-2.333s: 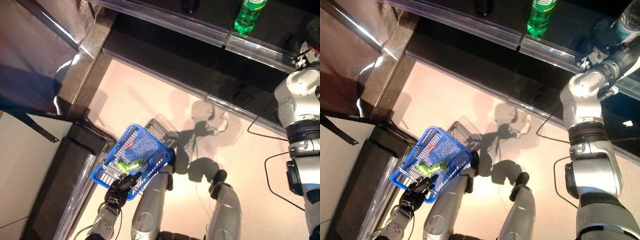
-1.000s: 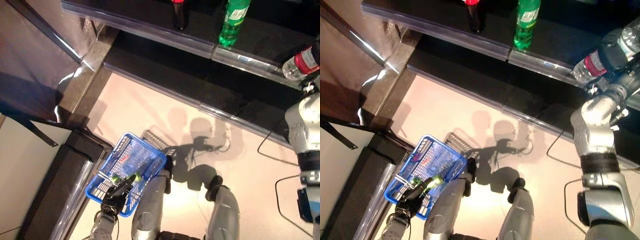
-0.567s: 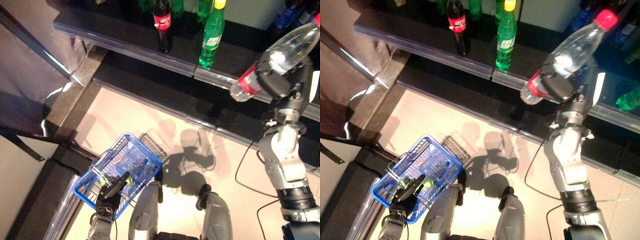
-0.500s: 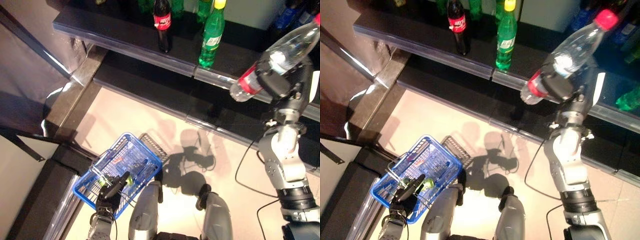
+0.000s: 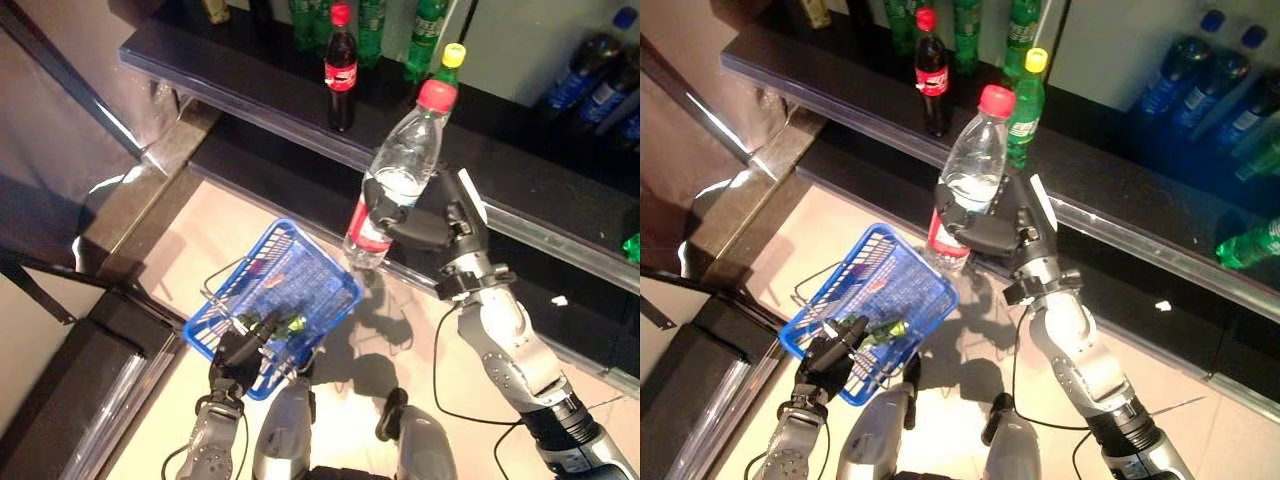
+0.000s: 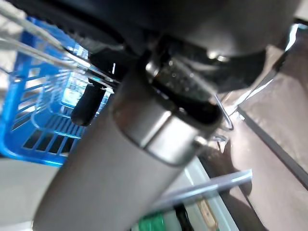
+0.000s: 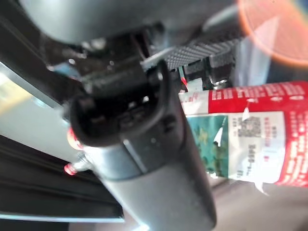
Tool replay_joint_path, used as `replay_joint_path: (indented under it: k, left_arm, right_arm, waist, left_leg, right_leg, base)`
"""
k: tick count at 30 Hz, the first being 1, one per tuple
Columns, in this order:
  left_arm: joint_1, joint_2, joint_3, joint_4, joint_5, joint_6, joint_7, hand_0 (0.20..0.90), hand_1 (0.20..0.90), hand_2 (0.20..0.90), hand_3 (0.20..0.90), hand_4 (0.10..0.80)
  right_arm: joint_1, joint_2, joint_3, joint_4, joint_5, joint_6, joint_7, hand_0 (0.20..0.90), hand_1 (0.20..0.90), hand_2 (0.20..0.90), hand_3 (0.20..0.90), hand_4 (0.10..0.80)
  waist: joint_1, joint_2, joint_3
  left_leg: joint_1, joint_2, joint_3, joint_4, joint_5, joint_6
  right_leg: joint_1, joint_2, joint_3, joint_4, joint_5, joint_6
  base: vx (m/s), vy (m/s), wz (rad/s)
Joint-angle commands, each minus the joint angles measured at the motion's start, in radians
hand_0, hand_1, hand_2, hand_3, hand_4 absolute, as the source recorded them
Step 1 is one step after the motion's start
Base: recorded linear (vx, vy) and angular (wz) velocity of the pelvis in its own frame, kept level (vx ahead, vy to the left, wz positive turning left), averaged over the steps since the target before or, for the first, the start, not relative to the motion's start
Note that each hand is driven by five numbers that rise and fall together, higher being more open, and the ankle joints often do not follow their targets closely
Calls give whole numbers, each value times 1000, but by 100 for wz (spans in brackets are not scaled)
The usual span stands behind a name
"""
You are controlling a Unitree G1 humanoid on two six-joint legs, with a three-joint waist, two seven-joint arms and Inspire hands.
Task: Pick up the drink and place into the basket.
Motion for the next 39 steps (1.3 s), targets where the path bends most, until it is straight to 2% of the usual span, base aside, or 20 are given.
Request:
replay_joint_path:
  k: [1,8,12,18,20,25,34,39]
  left_arm:
    - [38,87,7,-221,14,-122,-134,300,300,300,200,100]
    - [19,139,-45,-350,40,-65,-159,300,300,300,200,100]
    - [-9,180,-87,-473,-18,-22,-238,300,300,300,200,100]
    - [-52,210,-127,-590,-59,14,-326,300,300,300,200,100]
    - [-96,229,-162,-648,-84,45,-385,300,300,300,200,100]
    - [-136,244,-191,-693,-109,80,-407,300,300,300,200,100]
    - [-150,270,-177,-763,-174,121,-502,300,300,300,200,100]
    - [-123,265,-141,-789,-187,176,-583,300,300,300,200,100]
  right_arm:
    - [-72,58,1,-169,33,-142,16,300,300,300,200,100]
    - [-143,84,73,-158,14,-141,-85,300,300,300,200,100]
    - [-188,112,131,-122,-4,-122,-192,300,300,300,200,100]
    - [-200,133,174,-66,7,-106,-244,300,300,300,200,100]
    - [-207,147,211,-35,5,-93,-264,300,300,300,200,100]
    - [-207,171,251,15,14,-99,-271,300,300,300,200,100]
    - [-221,212,285,163,-71,-82,-308,300,300,300,200,100]
    - [-196,249,284,343,-197,-73,-323,300,300,300,200,100]
  waist:
    - [12,-20,-227]
    - [50,-17,-229]
    - [78,-15,-235]
    - [92,-13,-244]
    - [96,-11,-250]
    - [90,-9,-259]
    - [109,2,-273]
    - [141,15,-276]
  left_leg:
    - [25,-35,-10,44,-71,-12]
    - [28,-57,-50,43,-74,-8]
    - [30,-73,-81,48,-76,-4]
    - [30,-82,-105,51,-73,-2]
    - [34,-87,-117,49,-72,-1]
    - [47,-88,-121,33,-65,-2]
    - [42,-99,-138,31,-62,-4]
    - [38,-114,-169,36,-65,-4]
  right_leg:
    - [82,63,-17,-165,94,-51]
    - [104,60,-40,-180,98,-50]
    - [118,58,-53,-189,103,-51]
    - [131,54,-69,-196,107,-49]
    - [136,52,-75,-200,111,-47]
    - [141,54,-72,-206,116,-45]
    - [140,43,-89,-204,113,-50]
    - [140,31,-117,-189,102,-56]
  base:
    - [-9,3,7]
    - [-10,-4,17]
    - [-3,-15,12]
    - [16,-14,23]
    - [25,-6,15]
    - [16,5,6]
    - [1,2,0]
    - [28,20,16]
